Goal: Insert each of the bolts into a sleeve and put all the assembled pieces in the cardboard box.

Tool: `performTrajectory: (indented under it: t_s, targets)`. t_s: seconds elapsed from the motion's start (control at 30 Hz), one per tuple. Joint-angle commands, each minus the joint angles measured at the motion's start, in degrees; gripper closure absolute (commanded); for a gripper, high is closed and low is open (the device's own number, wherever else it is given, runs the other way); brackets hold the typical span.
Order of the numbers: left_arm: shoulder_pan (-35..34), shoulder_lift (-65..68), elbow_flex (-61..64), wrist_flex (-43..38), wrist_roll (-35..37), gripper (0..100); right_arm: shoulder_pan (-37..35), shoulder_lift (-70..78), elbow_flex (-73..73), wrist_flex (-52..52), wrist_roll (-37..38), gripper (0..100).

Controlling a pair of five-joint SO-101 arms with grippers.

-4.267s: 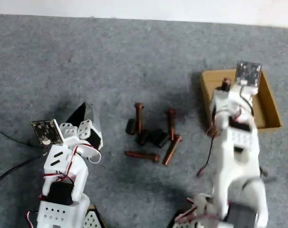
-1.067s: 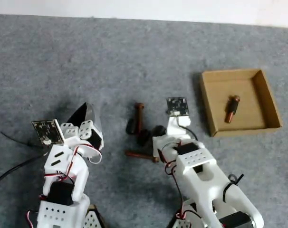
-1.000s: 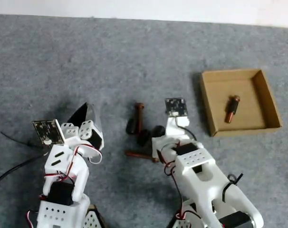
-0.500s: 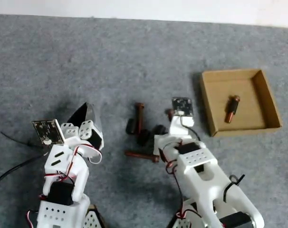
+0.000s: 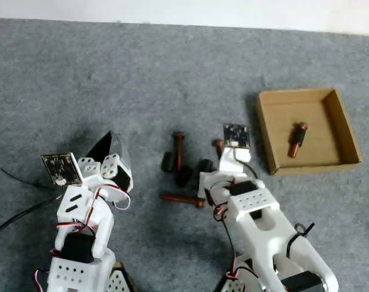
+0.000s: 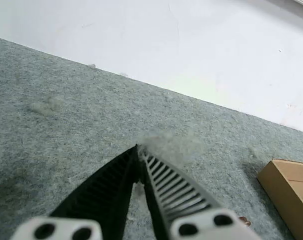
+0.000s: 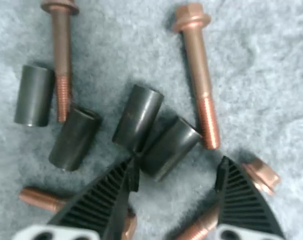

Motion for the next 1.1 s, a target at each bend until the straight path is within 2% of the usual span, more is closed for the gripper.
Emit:
performTrajectory:
  t_s: [0.0, 0.17, 0.5, 0.67, 1.07]
  targets:
    - [0.8, -0.7, 1.2, 0.3, -0.4, 99, -2.2, -0.7, -4.8, 4.6, -1.5, 76.8]
    - [0.8, -0.7, 1.2, 0.3, -0.4, 99, -3.6, -0.7, -7.3, 8.4, -10.5, 76.8]
    - [0.8, -0.7, 1.2, 0.2, -0.4, 99, -0.5, 0.0, -8.4, 5.9, -10.8, 76.9]
    - [0.8, -0.7, 1.2, 0.2, -0.4, 99, -0.5, 0.0, -8.4, 5.2, -10.7, 83.3]
    - [0.8, -0.7, 1.2, 0.2, -0.4, 99, 2.1, 0.7, -8.4, 5.2, -10.7, 83.5]
